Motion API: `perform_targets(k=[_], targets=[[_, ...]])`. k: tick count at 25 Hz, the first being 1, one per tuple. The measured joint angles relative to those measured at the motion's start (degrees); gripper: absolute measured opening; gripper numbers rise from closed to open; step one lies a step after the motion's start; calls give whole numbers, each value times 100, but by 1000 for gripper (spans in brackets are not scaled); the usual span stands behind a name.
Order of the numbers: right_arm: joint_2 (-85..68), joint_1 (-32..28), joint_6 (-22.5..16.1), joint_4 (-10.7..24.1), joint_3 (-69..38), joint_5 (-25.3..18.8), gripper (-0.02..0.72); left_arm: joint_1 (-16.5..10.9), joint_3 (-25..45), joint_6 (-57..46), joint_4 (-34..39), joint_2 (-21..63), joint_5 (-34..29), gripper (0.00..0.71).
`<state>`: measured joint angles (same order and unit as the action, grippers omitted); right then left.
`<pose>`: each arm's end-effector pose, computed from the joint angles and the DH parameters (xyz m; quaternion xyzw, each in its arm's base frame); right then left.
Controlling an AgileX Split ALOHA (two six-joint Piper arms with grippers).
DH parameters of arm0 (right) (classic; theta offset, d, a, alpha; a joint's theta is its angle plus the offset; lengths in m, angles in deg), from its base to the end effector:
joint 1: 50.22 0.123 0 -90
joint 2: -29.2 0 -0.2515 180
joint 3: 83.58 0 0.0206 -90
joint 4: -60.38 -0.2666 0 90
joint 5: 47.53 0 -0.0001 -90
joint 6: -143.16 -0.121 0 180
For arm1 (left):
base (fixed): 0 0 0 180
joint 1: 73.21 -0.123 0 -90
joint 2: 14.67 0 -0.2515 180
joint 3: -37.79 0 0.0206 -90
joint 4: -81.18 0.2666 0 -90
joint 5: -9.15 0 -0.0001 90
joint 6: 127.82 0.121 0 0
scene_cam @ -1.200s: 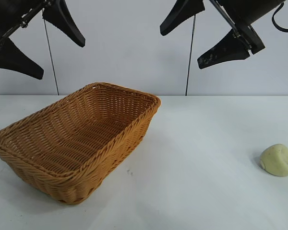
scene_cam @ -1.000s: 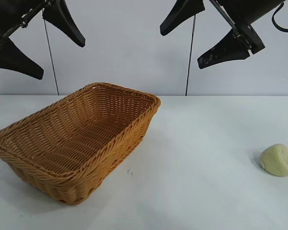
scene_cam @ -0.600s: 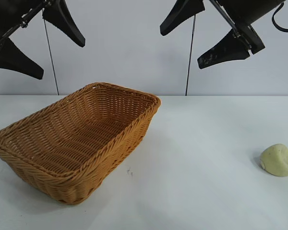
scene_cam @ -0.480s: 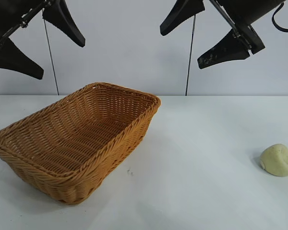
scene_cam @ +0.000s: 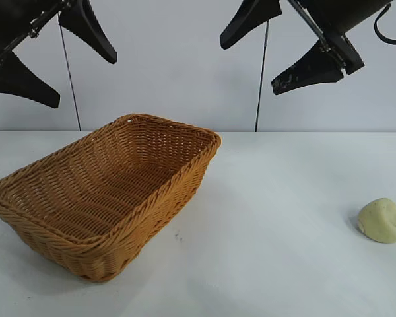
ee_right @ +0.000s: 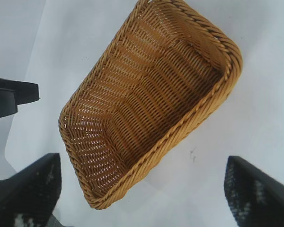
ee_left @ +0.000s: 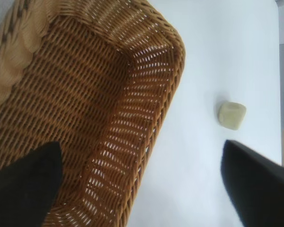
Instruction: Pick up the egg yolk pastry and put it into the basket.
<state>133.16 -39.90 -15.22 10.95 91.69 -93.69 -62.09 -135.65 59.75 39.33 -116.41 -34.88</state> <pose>0.3629 0.1335 0.2205 -0.0353 0.9121 0.3362 0.2320 0.3558 -0.1272 0.2183 -0.0402 0.9258 -0.3092 0.2139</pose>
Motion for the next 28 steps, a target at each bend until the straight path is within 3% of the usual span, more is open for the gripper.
perform_targets(k=[4, 11, 19, 25, 28], targets=[[0, 0, 0, 0, 0, 16, 642, -63, 0, 0, 0, 0, -28, 696], [0, 0, 0, 0, 0, 47, 642, -581, 18, -249, 509, 345, -596, 696], [0, 0, 0, 0, 0, 88, 642, -590, 891, -2141, 1749, 1616, -631, 696], [0, 0, -5, 0, 0, 88, 642, -581, 1656, -3402, 1921, 2184, -490, 696], [0, 0, -5, 0, 0, 88, 642, -376, 1779, -3847, 2021, 2209, -456, 696]])
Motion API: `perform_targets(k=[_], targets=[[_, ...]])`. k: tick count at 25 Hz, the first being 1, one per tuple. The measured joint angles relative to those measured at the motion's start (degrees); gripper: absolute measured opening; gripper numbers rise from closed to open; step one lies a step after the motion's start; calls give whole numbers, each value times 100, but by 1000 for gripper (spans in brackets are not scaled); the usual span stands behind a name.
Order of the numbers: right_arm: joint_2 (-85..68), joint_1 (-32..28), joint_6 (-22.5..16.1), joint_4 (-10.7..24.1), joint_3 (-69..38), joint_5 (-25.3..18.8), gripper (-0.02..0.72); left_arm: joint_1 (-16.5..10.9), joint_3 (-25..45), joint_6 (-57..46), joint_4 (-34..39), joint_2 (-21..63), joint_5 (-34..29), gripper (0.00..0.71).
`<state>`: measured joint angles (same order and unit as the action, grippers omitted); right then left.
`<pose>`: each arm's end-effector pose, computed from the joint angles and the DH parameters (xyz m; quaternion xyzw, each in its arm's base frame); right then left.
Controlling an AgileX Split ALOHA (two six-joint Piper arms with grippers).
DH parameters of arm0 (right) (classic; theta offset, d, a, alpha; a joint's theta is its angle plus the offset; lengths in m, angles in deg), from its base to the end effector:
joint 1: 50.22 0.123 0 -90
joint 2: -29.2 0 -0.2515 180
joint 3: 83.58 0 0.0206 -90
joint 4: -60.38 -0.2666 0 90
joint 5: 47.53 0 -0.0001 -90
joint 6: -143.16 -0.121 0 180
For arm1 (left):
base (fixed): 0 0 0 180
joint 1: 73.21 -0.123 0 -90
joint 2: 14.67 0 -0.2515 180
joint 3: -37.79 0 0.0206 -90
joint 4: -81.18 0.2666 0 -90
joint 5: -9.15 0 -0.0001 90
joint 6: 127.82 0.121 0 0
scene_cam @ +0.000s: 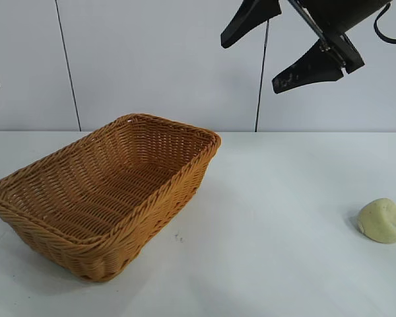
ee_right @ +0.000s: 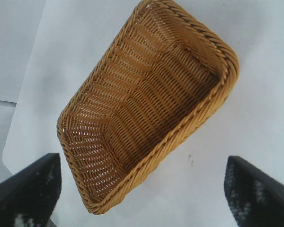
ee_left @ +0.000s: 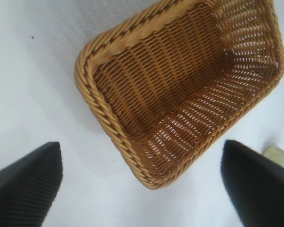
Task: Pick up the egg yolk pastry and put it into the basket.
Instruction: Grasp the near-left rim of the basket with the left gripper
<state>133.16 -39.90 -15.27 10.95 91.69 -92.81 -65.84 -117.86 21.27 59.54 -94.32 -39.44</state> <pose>0.3646 0.1328 0.2209 -0.0319 0.9114 0.3339 0.2385 0.2691 -0.0686 0.2246 -0.2801 0.9164 -0.2333 0.1654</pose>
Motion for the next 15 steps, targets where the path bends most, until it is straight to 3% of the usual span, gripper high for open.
perform_targets(k=[4, 6, 10, 15], targets=[[0, 0, 0, 0, 0, 2, 642, 570, 18, -1061, 576, 0, 188, 696], [0, 0, 0, 0, 0, 2, 642, 808, 18, -1953, 1223, 0, 237, 696], [0, 0, 0, 0, 0, 2, 642, 961, 18, -3251, 2111, 0, 296, 696], [0, 0, 0, 0, 0, 2, 642, 964, 18, -3530, 2209, 0, 323, 696]])
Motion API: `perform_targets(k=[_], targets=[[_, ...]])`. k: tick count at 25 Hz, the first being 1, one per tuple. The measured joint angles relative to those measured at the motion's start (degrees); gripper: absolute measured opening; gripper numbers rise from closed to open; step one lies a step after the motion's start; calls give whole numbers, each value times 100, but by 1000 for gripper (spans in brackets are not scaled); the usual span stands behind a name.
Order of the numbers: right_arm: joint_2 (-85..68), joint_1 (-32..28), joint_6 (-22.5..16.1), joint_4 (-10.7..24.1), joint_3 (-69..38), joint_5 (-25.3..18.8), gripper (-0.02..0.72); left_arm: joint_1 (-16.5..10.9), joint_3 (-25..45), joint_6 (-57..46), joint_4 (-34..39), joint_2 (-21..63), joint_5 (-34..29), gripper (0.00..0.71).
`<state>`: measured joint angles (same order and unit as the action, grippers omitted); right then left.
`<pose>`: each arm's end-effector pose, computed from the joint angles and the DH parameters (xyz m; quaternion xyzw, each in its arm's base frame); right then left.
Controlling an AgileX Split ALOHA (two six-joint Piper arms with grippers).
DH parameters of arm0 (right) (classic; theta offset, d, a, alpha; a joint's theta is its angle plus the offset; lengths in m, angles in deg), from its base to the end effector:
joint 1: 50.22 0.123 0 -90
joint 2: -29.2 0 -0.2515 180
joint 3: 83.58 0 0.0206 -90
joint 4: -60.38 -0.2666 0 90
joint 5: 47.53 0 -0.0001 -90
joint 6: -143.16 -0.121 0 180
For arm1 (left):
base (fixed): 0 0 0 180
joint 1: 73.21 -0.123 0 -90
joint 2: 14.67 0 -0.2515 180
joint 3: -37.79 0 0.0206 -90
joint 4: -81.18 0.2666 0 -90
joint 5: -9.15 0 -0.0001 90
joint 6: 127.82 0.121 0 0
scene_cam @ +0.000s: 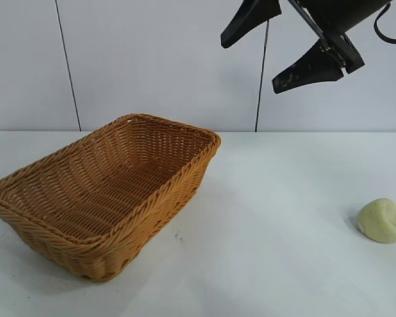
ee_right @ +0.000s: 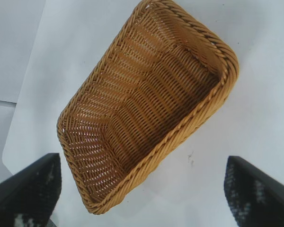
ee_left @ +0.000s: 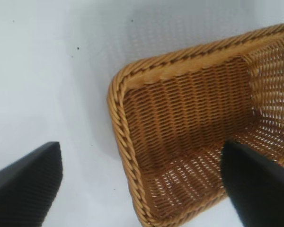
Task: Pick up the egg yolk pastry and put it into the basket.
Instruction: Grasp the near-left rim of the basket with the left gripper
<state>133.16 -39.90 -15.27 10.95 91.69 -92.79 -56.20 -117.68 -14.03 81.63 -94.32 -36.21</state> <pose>0.3646 0.1328 0.2209 -0.0318 0.9114 0.3339 0.2386 0.2676 -0.0811 0.2207 -0.3999 0.8781 -0.1719 0.1987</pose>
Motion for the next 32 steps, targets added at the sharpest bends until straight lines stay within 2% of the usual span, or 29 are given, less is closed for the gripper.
perform_targets(k=[7, 17, 25, 32], targets=[[0, 0, 0, 0, 0, 0, 642, 11, 0, 18, -179, -293, 11, 696], [0, 0, 0, 0, 0, 0, 642, 11, 0, 52, -334, -1920, 379, 696], [0, 0, 0, 0, 0, 0, 642, 11, 0, 649, -1330, -2974, 1138, 696], [0, 0, 0, 0, 0, 6, 642, 11, 0, 733, -1428, -3251, 1228, 686]])
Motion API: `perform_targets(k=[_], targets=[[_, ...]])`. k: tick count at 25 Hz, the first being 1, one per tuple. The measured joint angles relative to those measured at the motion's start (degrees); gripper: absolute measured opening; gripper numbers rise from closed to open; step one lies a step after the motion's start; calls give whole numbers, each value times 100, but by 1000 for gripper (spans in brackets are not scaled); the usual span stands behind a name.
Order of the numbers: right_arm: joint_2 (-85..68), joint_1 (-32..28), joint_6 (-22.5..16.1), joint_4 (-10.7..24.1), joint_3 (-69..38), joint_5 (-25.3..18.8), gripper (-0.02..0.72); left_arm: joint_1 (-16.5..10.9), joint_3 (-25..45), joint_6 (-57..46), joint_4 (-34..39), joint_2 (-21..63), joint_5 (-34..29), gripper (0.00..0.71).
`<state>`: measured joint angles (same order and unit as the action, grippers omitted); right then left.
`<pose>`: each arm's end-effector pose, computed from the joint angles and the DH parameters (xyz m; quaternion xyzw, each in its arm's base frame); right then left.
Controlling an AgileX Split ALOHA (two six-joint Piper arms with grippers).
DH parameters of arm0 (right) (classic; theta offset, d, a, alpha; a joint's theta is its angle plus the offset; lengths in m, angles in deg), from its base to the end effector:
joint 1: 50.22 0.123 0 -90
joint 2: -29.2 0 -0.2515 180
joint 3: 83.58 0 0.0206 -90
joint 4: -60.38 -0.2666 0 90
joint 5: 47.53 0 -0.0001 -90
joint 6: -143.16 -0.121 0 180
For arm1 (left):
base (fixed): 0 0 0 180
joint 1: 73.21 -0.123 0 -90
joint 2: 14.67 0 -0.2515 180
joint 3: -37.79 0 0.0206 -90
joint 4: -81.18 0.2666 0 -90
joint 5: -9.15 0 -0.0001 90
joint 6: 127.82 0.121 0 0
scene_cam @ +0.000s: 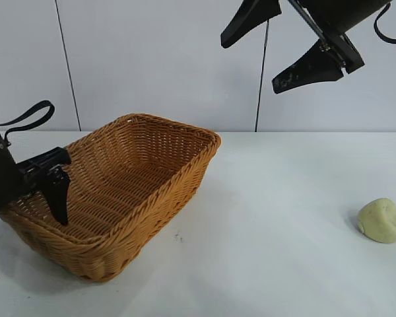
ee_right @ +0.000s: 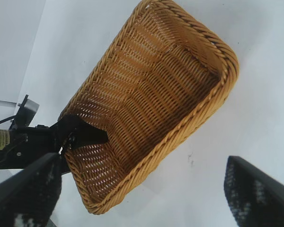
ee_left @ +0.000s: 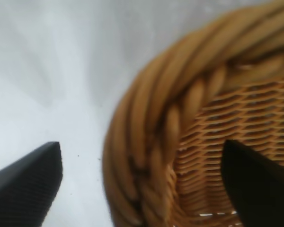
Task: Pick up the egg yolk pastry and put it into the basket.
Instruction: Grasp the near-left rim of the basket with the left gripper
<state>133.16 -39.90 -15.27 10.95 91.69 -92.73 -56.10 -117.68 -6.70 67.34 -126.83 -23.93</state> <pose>0.3647 0.1328 0.2209 -0.0316 0.9113 0.3337 0.2391 0.2969 -0.1079 0.0583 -0.4410 0.8900 -0.1132 0.0239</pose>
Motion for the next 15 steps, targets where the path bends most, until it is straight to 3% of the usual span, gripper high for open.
perform_targets(k=[3, 7, 8, 15], targets=[[0, 0, 0, 0, 0, 0, 642, 0, 0, 8, -5, 0, 0, 543], [0, 0, 0, 0, 0, 0, 642, 0, 0, 8, -12, 0, -6, 200], [0, 0, 0, 0, 0, 0, 642, 0, 0, -56, -88, 0, 18, 157], [0, 0, -6, 6, 0, 0, 642, -80, -452, 922, -354, 0, -454, 147]])
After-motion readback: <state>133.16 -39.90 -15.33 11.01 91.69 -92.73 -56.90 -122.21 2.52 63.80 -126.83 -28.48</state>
